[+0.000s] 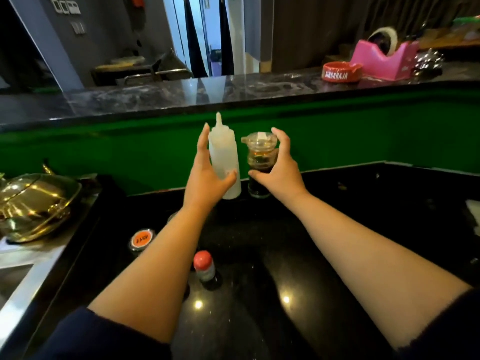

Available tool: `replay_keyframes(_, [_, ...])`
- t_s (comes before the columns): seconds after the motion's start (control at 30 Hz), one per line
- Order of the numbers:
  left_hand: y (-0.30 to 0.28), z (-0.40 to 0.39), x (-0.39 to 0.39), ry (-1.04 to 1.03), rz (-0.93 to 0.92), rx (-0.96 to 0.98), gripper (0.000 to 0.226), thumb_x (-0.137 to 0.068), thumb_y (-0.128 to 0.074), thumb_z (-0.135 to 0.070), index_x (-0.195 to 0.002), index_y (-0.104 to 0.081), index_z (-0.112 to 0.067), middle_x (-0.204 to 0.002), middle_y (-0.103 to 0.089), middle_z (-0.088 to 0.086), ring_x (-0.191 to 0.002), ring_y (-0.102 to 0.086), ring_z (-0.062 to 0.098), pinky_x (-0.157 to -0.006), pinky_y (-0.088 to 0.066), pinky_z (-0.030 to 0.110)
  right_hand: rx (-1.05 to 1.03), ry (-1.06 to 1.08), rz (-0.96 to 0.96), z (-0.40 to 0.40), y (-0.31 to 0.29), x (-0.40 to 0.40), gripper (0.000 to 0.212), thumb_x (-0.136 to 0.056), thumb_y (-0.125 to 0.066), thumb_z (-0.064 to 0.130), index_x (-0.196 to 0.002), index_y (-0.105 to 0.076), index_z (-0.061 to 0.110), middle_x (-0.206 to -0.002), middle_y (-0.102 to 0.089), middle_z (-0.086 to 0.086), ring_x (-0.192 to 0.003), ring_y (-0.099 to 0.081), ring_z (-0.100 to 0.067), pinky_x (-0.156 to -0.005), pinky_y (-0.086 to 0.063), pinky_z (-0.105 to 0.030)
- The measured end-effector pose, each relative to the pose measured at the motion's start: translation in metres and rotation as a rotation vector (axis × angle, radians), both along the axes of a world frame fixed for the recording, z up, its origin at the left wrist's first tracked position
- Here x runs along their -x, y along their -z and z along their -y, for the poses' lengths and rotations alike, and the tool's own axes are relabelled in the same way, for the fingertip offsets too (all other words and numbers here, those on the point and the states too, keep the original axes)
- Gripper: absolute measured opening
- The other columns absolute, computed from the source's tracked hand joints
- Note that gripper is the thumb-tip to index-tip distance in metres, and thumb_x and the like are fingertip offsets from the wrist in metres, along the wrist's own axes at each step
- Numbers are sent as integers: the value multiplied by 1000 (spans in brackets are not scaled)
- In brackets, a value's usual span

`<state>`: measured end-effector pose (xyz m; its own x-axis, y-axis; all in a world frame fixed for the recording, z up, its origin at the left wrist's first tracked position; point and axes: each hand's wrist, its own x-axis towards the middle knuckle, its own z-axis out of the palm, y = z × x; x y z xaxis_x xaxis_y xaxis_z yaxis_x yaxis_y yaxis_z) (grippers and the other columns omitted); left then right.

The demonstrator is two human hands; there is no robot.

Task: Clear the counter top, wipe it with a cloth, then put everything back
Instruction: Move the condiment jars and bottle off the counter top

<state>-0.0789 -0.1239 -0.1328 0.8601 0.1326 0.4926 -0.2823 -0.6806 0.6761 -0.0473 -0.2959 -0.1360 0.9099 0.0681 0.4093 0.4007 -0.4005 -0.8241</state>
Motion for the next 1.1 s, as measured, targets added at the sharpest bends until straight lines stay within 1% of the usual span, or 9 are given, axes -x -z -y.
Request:
replay_keyframes(0.07, [34,2,7,-12,-99,49,108,-78,-74,-23,-152,4,-32,-130,-45,-7,-112,-55,22,-82,-50,37,-20,-5,-89,-4,31,7,103,-68,-85,16,-148,-20,25,-138,-51,-4,-120,-54,-15,-91,-41,-19])
replay_keyframes(0.13, [65,2,11,-41,-204,108,107,-77,-76,-24,-153,-2,-28,-122,-49,-5,-109,-54,18,-85,-49,34,1,8,-160,-9,61,11,96,-67,-86,17,-145,-29,19,-136,-52,-4,-123,-52,-16,-92,-39,-18])
replay_keyframes(0.17, [79,2,11,-58,-237,115,101,-75,-77,-25,-152,-12,-24,-125,-51,-1,-114,-53,17,-89,-48,34,24,16,-179,-11,74,13,88,-67,-86,19,-140,-38,17,-133,-54,-4,-122,-53,-17,-91,-38,-18])
replay_keyframes(0.23, [104,3,10,-117,-290,109,79,-74,-78,-26,-140,-36,-16,-126,-51,4,-117,-51,21,-91,-47,34,67,30,-214,-15,96,17,72,-66,-87,20,-127,-50,15,-125,-57,-3,-117,-55,-18,-87,-38,-17])
replay_keyframes(0.33, [129,2,10,-182,-373,129,63,-72,-79,-20,-127,-47,-13,-121,-55,6,-114,-53,24,-88,-46,35,99,30,-279,-16,123,23,66,-64,-87,20,-120,-51,15,-121,-58,-3,-114,-56,-18,-86,-38,-18])
replay_keyframes(0.53, [150,-2,7,-238,-426,88,68,-71,-82,-17,-127,-45,-10,-126,-54,11,-118,-52,28,-91,-47,40,114,17,-338,-13,156,30,68,-64,-87,18,-122,-51,17,-125,-57,-1,-118,-54,-16,-91,-40,-18])
replay_keyframes(0.87, [142,-5,12,-233,-472,105,84,-67,-85,-21,-136,-37,-12,-133,-48,12,-122,-50,29,-94,-49,44,110,32,-407,-8,162,40,75,-65,-88,18,-128,-47,17,-131,-56,-2,-123,-52,-18,-94,-39,-19])
replay_keyframes(1.0, [123,-3,24,-215,-429,99,97,-72,-83,-19,-148,-22,-15,-145,-35,11,-130,-43,28,-100,-42,39,149,7,-416,1,146,46,80,-67,-85,15,-134,-41,19,-134,-52,-3,-125,-50,-18,-93,-37,-20])
replay_keyframes(1.1, [100,2,32,-201,-353,44,92,-78,-76,-16,-150,-17,-16,-149,-24,11,-134,-36,30,-104,-41,41,164,-23,-436,10,124,51,88,-73,-77,9,-145,-30,25,-146,-38,-5,-135,-40,-20,-96,-35,-21])
